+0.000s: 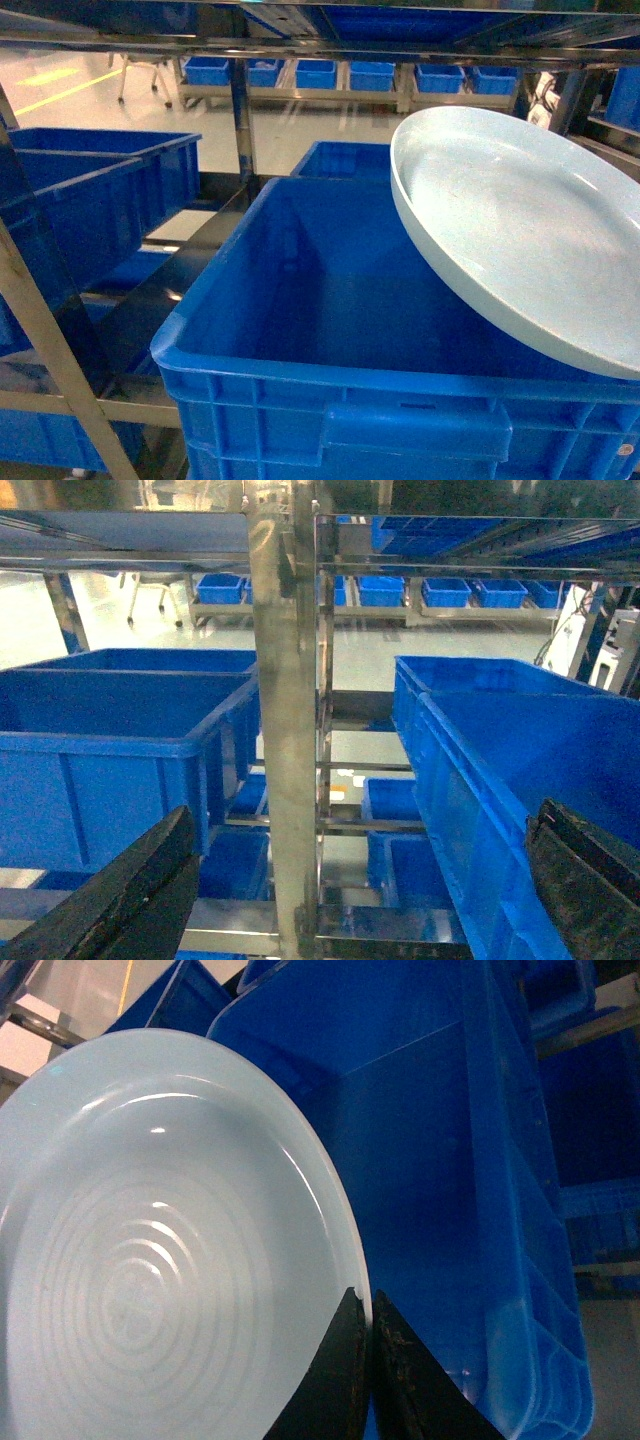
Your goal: Place blue tray on left shelf second layer neatly
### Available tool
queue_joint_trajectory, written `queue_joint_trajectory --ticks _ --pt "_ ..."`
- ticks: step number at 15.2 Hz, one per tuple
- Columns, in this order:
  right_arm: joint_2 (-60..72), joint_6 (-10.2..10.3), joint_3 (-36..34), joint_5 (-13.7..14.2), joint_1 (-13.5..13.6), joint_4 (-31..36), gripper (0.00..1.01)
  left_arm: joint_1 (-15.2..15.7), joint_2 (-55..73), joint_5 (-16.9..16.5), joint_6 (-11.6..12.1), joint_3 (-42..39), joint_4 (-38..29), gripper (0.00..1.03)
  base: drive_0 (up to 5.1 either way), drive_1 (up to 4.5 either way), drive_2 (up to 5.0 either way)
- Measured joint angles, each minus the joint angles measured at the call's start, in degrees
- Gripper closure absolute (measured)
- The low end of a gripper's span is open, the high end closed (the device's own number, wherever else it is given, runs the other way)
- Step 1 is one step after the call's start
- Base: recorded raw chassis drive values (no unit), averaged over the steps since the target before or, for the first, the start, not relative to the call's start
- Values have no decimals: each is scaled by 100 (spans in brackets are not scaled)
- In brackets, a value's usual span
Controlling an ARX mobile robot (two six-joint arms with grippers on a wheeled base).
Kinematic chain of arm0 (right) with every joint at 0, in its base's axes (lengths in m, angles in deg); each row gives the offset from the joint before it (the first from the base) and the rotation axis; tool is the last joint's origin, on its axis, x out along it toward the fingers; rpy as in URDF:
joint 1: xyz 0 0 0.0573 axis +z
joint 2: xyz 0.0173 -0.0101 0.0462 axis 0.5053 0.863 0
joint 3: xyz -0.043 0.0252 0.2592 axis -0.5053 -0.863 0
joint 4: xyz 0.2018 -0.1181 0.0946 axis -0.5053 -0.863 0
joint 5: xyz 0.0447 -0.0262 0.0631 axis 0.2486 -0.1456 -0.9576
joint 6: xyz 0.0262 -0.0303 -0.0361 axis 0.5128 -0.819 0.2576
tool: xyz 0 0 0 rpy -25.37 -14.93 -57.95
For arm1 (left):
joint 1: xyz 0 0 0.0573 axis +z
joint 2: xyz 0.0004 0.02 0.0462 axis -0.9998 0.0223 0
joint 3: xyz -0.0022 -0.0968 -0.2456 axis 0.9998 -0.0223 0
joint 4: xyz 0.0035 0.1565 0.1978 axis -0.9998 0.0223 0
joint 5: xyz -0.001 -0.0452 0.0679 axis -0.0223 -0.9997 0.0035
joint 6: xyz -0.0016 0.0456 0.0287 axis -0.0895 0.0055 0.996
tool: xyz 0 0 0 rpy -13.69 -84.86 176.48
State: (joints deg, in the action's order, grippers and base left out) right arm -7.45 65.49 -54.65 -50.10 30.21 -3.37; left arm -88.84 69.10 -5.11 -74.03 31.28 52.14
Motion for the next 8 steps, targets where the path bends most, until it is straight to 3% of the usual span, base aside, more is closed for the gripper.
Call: queue_joint_trajectory --ticks 3,7,8 --pt "68 179 4 4 92 -13 99 0 0 -2 0 0 0 5 0 0 0" --pt "721 706 -42 96 173 177 99 0 0 -2 0 0 0 5 0 0 0" --pt "898 754 -33 164 251 251 99 0 0 0 0 0 0 5 0 0 0"
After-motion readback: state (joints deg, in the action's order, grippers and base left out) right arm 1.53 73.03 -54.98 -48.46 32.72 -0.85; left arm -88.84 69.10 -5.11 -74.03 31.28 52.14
